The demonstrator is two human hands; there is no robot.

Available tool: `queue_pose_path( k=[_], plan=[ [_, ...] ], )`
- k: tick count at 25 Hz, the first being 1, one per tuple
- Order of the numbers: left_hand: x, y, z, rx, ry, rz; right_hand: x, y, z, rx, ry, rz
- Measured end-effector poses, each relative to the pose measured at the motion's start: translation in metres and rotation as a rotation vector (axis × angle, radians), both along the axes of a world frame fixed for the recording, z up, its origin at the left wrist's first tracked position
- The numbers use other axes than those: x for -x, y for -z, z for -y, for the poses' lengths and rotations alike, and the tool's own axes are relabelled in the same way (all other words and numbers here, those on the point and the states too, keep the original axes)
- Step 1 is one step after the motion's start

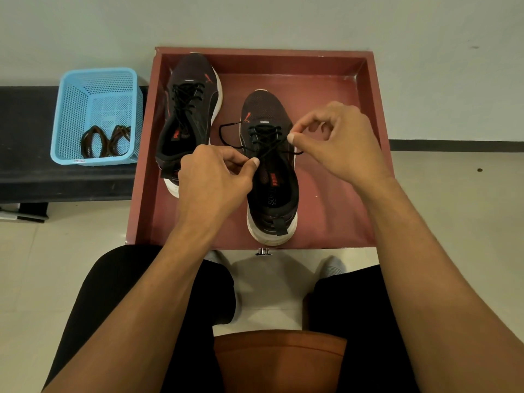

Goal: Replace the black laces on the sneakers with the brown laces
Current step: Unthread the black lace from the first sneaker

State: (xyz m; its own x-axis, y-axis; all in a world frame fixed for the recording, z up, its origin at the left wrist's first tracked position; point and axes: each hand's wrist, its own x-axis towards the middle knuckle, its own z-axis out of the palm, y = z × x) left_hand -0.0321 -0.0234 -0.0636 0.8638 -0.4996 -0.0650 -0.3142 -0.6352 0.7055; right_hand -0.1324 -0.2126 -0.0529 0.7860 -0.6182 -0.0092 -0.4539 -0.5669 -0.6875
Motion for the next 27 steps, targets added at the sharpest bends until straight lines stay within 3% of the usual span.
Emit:
queue_pose_path(
  k=[3,6,9,13,19,22,27],
  plan=[
    [-0.001,0.001,0.0,0.004,-0.004,0.004,0.002,0.0,0.005,-0.003,0.063,-0.012],
    [-0.001,0.0,0.0,0.008,0.0,-0.004,-0.002,-0.002,-0.005,0.02,-0.094,0.023],
    [-0.001,-0.001,0.0,0.001,0.0,-0.007,-0.009,0.004,-0.018,0.087,-0.274,-0.06],
    [-0.001,0.001,-0.001,-0.003,0.006,-0.021,-0.012,0.007,-0.019,0.087,-0.271,-0.087],
    [-0.001,0.0,0.0,-0.019,0.012,-0.032,0.005,-0.001,0.009,-0.143,0.017,0.073],
    [0.0,-0.001,0.0,-0.025,0.02,-0.012,0.004,0.002,0.012,-0.162,0.213,0.121],
    [0.001,-0.001,0.001,-0.008,0.047,0.021,0.002,0.004,0.009,-0.202,0.289,0.075]
  ],
)
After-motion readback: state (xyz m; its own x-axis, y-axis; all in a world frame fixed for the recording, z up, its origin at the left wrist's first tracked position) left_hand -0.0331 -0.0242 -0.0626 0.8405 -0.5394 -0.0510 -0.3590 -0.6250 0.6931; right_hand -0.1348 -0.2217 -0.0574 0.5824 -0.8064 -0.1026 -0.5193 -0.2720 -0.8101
